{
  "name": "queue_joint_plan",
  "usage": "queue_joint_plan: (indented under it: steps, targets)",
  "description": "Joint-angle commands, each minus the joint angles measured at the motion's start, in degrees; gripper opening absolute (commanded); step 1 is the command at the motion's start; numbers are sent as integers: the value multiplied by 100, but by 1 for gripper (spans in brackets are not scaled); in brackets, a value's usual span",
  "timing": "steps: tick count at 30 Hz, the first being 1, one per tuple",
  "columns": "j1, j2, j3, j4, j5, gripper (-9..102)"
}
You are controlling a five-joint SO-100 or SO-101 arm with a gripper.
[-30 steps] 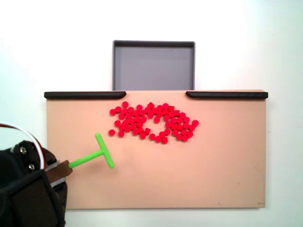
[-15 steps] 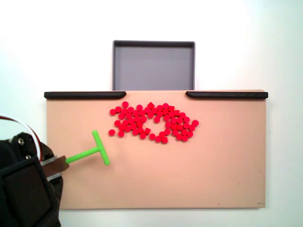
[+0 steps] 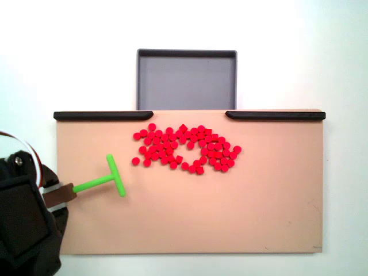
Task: Gather the left side granules
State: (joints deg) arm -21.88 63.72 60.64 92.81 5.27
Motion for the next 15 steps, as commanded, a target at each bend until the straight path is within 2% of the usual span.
queue_joint_plan:
  steps: [1,15]
  targets:
    - [-70,-35,-352,18,105,0]
    - [-70,-448,-650,26,308,0]
